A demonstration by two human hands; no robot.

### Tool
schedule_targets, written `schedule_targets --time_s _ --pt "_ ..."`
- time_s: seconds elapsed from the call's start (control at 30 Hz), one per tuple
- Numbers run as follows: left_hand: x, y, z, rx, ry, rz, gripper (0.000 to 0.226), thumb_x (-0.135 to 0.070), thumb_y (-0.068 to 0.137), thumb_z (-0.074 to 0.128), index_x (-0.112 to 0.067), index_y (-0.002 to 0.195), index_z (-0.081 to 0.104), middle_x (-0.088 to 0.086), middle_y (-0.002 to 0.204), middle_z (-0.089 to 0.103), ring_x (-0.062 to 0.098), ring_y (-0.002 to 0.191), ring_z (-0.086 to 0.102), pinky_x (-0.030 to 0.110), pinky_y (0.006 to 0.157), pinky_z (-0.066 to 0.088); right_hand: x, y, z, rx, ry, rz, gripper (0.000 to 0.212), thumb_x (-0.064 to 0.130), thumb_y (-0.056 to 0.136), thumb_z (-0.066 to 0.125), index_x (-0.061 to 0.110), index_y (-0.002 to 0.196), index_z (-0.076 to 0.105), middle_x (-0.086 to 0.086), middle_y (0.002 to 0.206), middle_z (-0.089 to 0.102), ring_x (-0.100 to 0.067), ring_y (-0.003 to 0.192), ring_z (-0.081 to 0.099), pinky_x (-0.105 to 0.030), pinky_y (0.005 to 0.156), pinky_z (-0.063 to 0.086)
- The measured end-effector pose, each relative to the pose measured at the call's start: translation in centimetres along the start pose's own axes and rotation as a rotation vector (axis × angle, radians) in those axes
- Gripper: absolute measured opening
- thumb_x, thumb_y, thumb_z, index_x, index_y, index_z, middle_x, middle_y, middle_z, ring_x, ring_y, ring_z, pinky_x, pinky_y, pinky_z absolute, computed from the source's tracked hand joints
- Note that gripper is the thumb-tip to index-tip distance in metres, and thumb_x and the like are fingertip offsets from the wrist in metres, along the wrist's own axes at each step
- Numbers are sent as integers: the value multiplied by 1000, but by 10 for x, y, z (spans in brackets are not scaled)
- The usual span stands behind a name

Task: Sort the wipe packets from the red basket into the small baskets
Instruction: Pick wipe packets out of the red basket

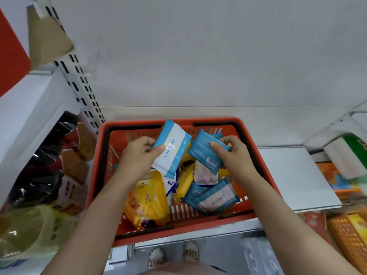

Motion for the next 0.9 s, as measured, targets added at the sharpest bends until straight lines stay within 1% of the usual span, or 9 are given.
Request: schedule_targets --time_s 0.07,0.23,0.37,0.47,0.53,0.6,0.73,0.83,0.9 --pt "-7 -3 6 18 -30 17 7 -23 90 68 -18 95 66 -2 88 74 15 78 70 32 63 54 -6 -13 1 31 264 149 31 23 88 73 7 110 60 -18 101 72 -27 81 74 -40 60 60" --pt "-16 -9 30 121 -51 46 9 -20 91 66 -13 97 66 0 90 74 20 83 71 40 70 56 -10 -43 -3 135 491 291 37 12 83 75 -1 115 60 -17 103 74 -27 86 74 -35 63 59" --pt "-25 -25 60 212 -52 50 9 -21 92 65 -13 97 65 3 91 74 24 82 70 51 72 57 -11 -73 -17 291 688 361 38 14 92 62 -1 127 60 -19 121 68 -29 104 68 -45 87 58" --pt "-39 -45 86 269 -40 92 10 -18 93 65 -9 97 65 7 93 74 21 79 70 39 69 55 -6 -96 -39 414 886 322 31 16 94 54 9 120 69 -18 128 64 -32 112 63 -54 98 49" --pt "-49 -59 107 301 -55 119 9 -17 93 64 -8 94 65 8 91 74 18 75 69 30 61 56 -7 -110 -59 445 944 262 32 22 95 54 14 122 69 -15 129 63 -31 112 64 -53 96 51" --pt "-59 -75 132 332 -55 153 6 -17 92 65 -13 88 65 5 86 75 18 75 70 35 65 58 -14 -124 -85 418 985 215 38 35 92 56 17 123 67 -12 127 64 -29 109 64 -47 90 54" --pt "-76 -123 202 388 -76 203 2 -14 91 67 -14 89 65 3 83 75 14 71 69 35 70 54 -43 -159 -153 362 1133 238 73 69 88 46 16 137 58 -14 142 54 -34 129 50 -48 109 38" --pt "-82 -174 267 445 -84 221 7 -15 89 69 -11 92 65 5 81 75 17 70 68 37 68 55 -82 -186 -214 206 1145 230 54 43 98 50 8 140 53 -16 143 52 -33 135 47 -45 113 36" --pt "-83 -208 308 460 -90 211 8 -18 88 70 -13 92 65 3 82 75 18 71 70 37 67 58 -114 -207 -261 85 1133 179 60 20 84 73 0 136 52 -16 132 61 -31 123 58 -38 104 48"
Point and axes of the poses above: each hand's wrist, its own y-axis towards the middle knuckle, its own z-axis out of the palm, x = y × z, the point moved 5 cm from there along y, towards the middle knuckle
